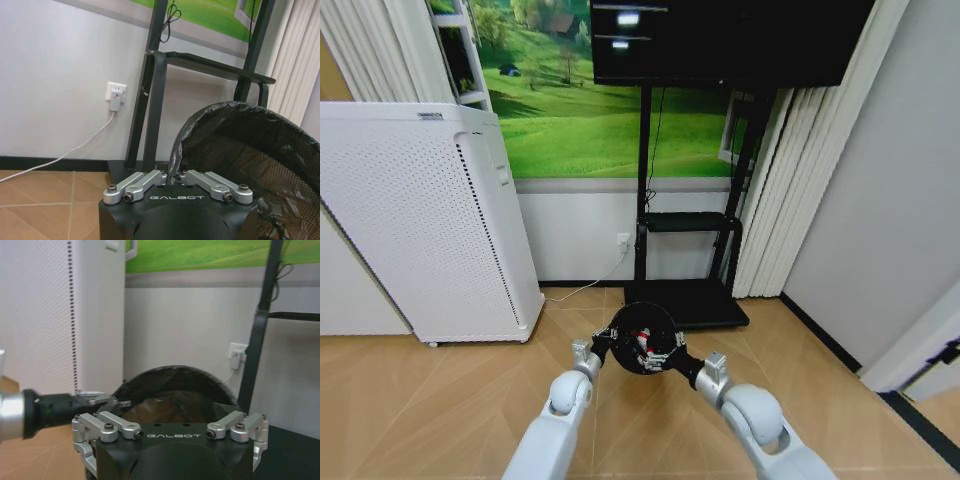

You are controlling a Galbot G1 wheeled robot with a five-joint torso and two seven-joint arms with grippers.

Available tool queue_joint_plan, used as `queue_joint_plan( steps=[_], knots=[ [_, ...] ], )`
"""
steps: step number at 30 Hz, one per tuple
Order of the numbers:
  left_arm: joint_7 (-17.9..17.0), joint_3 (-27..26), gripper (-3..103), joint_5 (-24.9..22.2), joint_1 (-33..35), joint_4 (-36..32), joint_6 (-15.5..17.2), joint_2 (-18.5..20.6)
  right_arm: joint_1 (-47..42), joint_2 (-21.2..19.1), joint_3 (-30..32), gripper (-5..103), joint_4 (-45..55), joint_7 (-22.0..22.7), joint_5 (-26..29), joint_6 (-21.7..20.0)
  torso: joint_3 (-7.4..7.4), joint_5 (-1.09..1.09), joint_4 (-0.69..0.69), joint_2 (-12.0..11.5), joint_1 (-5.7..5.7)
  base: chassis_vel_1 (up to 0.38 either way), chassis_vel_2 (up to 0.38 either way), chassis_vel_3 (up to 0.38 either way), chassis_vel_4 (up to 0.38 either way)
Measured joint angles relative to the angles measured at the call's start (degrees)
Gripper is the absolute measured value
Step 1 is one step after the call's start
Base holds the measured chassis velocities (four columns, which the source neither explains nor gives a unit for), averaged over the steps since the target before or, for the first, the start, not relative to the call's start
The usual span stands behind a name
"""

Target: Pick up the trash bin and place the garbage on the floor into it.

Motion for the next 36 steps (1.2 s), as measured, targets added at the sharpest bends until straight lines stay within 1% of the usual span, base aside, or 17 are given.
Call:
queue_joint_plan(
  steps=[2, 5, 8, 9, 12, 14, 17, 18, 20, 21, 23, 24, 25, 27, 28, 33, 36],
  knots=[
    [-0.10, -0.59, 3, 0.07, 0.51, -0.48, 0.02, 0.24, 0.14, -0.12, 1.51, 100, 0.09, 1.79, 2.37, -0.26, 0.00, 0.01, 0.00, 0.00, 0.00, 0.000, 0.000, 0.000, 0.000],
    [-0.10, -0.92, 3, 0.16, 0.87, -0.83, 0.02, 0.46, 0.22, -0.12, 2.31, 100, 0.17, 3.09, 3.39, -0.31, 0.00, 0.00, 0.00, 0.00, 0.00, 0.000, 0.000, 0.000, 0.000],
    [-0.21, -1.69, 3, 0.25, 1.61, -1.95, 0.02, 1.15, 0.46, 0.15, 4.20, 100, 0.35, 9.97, 6.37, -0.36, 0.00, 0.00, 0.00, 0.00, 0.00, 0.000, 0.000, 0.000, 0.000],
    [-0.21, -1.69, 3, 0.25, 1.61, -1.95, 0.02, 1.15, 0.46, 0.15, 4.20, 100, 0.35, 9.97, 6.37, -0.36, 0.00, 0.00, 0.00, 0.00, 0.00, 0.000, 0.000, 0.000, 0.000],
    [-0.46, -2.44, 3, 0.13, 2.13, -3.04, 0.02, 1.63, 0.90, 0.64, 5.30, 100, -0.19, 15.60, 7.55, -0.74, 0.00, 0.00, -0.01, 0.00, 0.00, 0.000, 0.000, 0.000, 0.000],
    [-0.54, -2.68, 3, 0.12, 2.30, -3.30, -0.01, 1.73, 1.03, 0.86, 5.53, 100, -0.45, 16.87, 7.90, -0.80, 0.00, 0.00, -0.01, 0.00, 0.00, 0.000, 0.000, 0.000, 0.000],
    [-0.88, -4.16, 3, 0.49, 3.65, -5.06, -0.27, 2.57, 1.58, 2.23, 6.27, 100, -2.73, 23.39, 9.10, -0.32, 0.00, 0.00, -0.01, 0.00, 0.00, 0.000, 0.000, 0.000, 0.000],
    [-0.88, -4.16, 3, 0.49, 3.65, -5.06, -0.27, 2.57, 1.58, 2.23, 6.27, 100, -2.73, 23.39, 9.10, -0.32, 0.00, 0.00, -0.01, 0.00, 0.00, 0.000, 0.000, 0.000, 0.000],
    [-0.89, -5.08, 3, 0.65, 4.92, -7.33, -0.40, 3.66, 1.93, 3.77, 6.49, 100, -5.53, 28.18, 8.46, 0.95, 0.00, 0.00, 0.00, 0.00, 0.00, 0.000, 0.000, 0.000, 0.000],
    [-0.89, -5.39, 3, 0.71, 5.39, -8.13, -0.48, 4.11, 2.03, 4.39, 6.56, 100, -6.96, 29.60, 7.36, 2.03, 0.00, -0.01, 0.00, 0.00, 0.00, 0.000, 0.000, 0.000, 0.000],
    [-0.89, -5.71, 3, 0.71, 5.90, -8.94, -0.50, 4.59, 2.12, 4.91, 6.71, 100, -8.25, 30.60, 6.12, 3.10, 0.00, 0.00, 0.00, 0.00, 0.00, 0.000, 0.000, 0.000, 0.000],
    [-0.89, -6.39, 3, 0.70, 6.79, -10.37, -0.49, 5.43, 2.29, 5.83, 7.14, 100, -10.83, 32.00, 3.31, 5.27, 0.00, 0.00, 0.00, 0.00, 0.00, 0.000, 0.000, 0.000, 0.000],
    [-0.89, -6.39, 3, 0.70, 6.79, -10.37, -0.49, 5.43, 2.29, 5.83, 7.14, 100, -10.83, 32.00, 3.31, 5.27, 0.00, 0.00, 0.00, 0.00, 0.00, 0.000, 0.000, 0.000, 0.000],
    [-0.90, -7.85, 3, 0.44, 8.13, -12.58, -0.40, 6.11, 2.59, 6.90, 7.95, 100, -14.65, 32.45, -0.58, 8.20, 0.00, 0.00, 0.00, 0.00, 0.00, 0.000, 0.000, 0.000, 0.000],
    [-0.92, -8.36, 3, 0.41, 8.59, -13.21, -0.27, 6.13, 2.71, 7.15, 8.17, 100, -15.86, 32.49, -1.32, 9.08, 0.00, 0.01, -0.01, 0.00, 0.00, 0.000, 0.000, 0.000, 0.000],
    [-1.30, -10.45, 3, 0.96, 11.04, -15.38, 0.09, 5.37, 3.33, 7.52, 9.19, 100, -19.63, 32.48, -2.68, 10.91, 0.00, 0.00, -0.01, 0.00, 0.00, 0.000, 0.000, 0.000, 0.000],
    [-1.36, -12.74, 3, 3.83, 14.63, -17.92, 0.16, 4.23, 3.50, 7.09, 10.20, 100, -21.11, 31.94, -2.72, 11.33, 0.00, 0.00, -0.01, 0.00, 0.00, 0.000, 0.000, 0.000, 0.000]
  ],
)
